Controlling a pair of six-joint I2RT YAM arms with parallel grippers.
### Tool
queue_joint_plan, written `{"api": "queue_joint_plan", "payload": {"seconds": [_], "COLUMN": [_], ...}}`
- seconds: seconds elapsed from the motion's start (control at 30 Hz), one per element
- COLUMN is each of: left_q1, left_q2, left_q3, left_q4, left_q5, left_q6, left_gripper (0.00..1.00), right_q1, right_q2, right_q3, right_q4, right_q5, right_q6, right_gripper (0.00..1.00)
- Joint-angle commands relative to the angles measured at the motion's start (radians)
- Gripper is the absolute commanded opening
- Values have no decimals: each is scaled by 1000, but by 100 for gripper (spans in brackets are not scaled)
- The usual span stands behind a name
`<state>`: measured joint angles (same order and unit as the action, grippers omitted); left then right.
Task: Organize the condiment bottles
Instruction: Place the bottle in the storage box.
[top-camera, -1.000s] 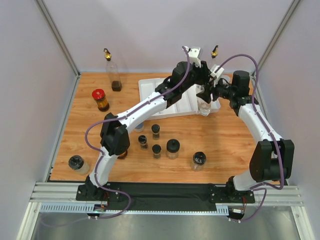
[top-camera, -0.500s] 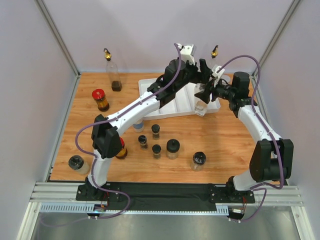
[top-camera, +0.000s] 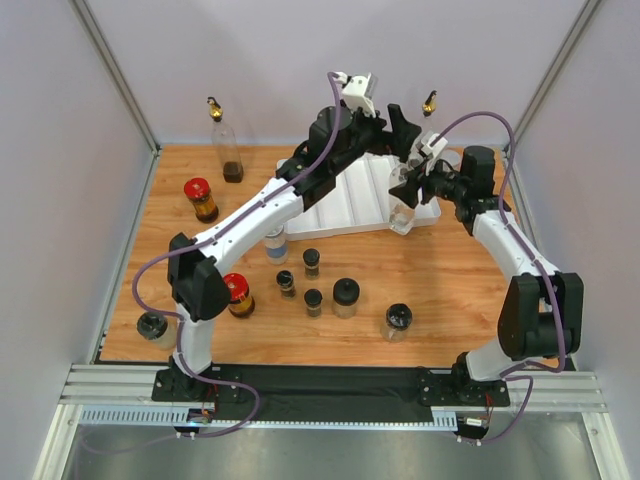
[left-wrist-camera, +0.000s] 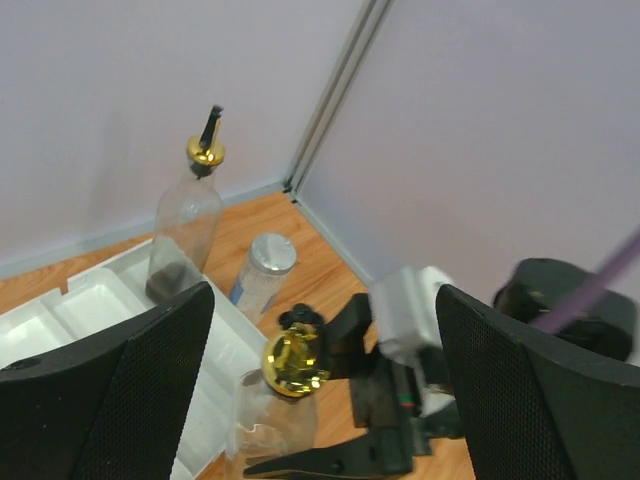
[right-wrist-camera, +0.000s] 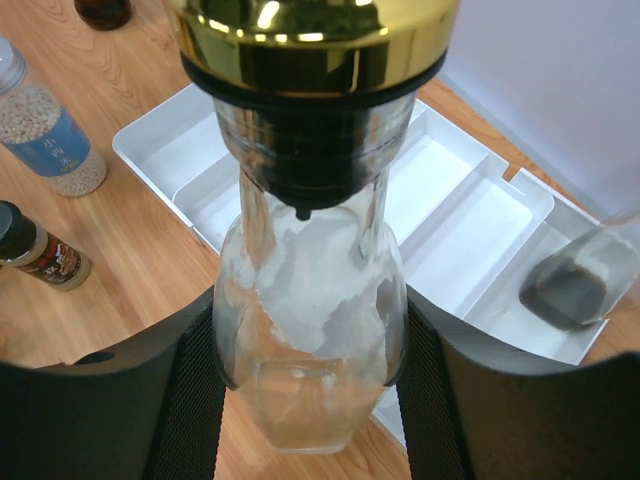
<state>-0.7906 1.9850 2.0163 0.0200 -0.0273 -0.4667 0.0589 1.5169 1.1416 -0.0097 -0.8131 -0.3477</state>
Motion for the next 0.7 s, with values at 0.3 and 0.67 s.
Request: {"api": "queue_joint_plan", "payload": {"seconds": [0.3, 0.67], "left_q1": [31, 146], "left_q2": [-192, -578], "left_q3": [-27, -459], "left_q4": [64, 3], "left_q5": [116, 118], "left_q6": [39, 261], "left_gripper": [100, 100], "right_q1": [9, -28], "right_q2": [31, 45], "right_q3": [43, 115], "right_q4": [60, 89], "right_q5": [55, 155], "right_q6": [22, 56], "right_gripper": [0, 0]}}
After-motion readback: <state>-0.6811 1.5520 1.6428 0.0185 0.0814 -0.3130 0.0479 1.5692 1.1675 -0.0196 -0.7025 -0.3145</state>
